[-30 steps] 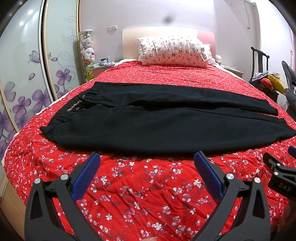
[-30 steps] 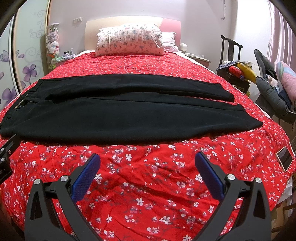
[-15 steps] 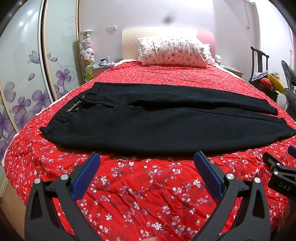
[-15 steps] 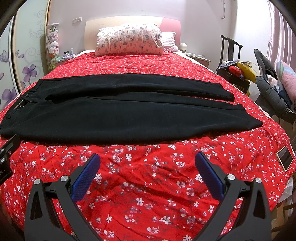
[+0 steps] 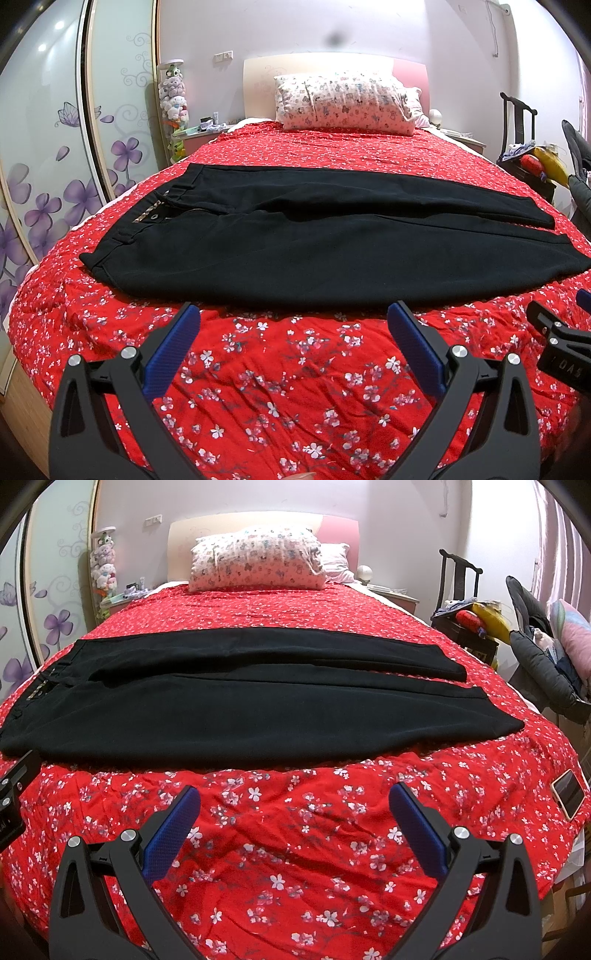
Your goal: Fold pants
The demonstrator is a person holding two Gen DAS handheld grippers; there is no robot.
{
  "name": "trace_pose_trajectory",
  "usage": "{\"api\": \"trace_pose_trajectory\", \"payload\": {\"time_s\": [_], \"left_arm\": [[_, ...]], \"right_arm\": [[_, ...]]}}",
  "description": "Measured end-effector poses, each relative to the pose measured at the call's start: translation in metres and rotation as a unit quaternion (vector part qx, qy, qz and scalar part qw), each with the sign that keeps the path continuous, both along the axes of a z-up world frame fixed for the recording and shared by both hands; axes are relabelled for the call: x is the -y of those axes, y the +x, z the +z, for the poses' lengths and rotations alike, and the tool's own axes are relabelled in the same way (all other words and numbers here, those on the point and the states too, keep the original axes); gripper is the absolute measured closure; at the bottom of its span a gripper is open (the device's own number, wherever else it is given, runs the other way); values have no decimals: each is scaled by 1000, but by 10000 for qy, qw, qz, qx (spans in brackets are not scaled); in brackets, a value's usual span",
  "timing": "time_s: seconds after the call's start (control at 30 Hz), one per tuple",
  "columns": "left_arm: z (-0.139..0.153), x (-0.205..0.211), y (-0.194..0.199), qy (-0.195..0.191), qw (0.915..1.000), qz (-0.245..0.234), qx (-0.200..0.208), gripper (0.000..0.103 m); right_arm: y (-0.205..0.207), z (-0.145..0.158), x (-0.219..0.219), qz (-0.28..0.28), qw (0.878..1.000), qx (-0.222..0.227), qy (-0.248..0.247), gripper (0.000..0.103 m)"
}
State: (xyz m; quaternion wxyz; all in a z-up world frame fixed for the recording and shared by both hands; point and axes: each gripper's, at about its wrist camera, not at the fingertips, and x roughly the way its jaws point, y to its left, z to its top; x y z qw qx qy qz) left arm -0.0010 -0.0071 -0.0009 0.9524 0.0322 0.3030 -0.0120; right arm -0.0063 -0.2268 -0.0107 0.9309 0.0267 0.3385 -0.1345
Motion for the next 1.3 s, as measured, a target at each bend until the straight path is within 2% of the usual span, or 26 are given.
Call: {"api": "trace_pose_trajectory", "payload": {"time_s": [0.13, 0.4, 0.5, 0.63, 0.73, 0.8, 0.9, 1.03, 1.13, 1.3], "left_arm": [[1, 3, -1, 24, 10000, 10, -11, 2], [2, 4, 6, 42, 10000, -46, -64, 2], [7, 7, 10, 276, 9996, -4, 14, 2], [28, 6, 19, 153, 9997, 19, 186, 2], [40, 5, 32, 47, 9997, 16, 233, 2], [44, 7, 42, -24, 9998, 4, 208, 2], [46, 8, 57, -129, 9996, 28, 238, 2], [29, 6, 66, -347, 9988, -72, 325, 2], [14, 6, 75, -349, 9992, -59, 164, 2], [4, 10, 80, -202, 9994, -76, 288, 2]], "right_arm": [[-2, 0, 7, 39, 9998, 66, 183, 1], [1, 6, 20, 459, 9945, -7, 941, 1], [3, 22, 25, 598, 9946, 75, 847, 1], [14, 44, 44, 695, 9949, 230, 698, 1], [37, 57, 74, 655, 9938, 211, 870, 1], [60, 61, 108, 628, 9891, 149, 1321, 1], [98, 65, 168, 604, 9728, 74, 2236, 1], [133, 63, 237, 201, 9605, 120, 2773, 1], [160, 64, 288, -320, 9601, 314, 2759, 1], [207, 63, 349, -814, 9769, 441, 1925, 1]]}}
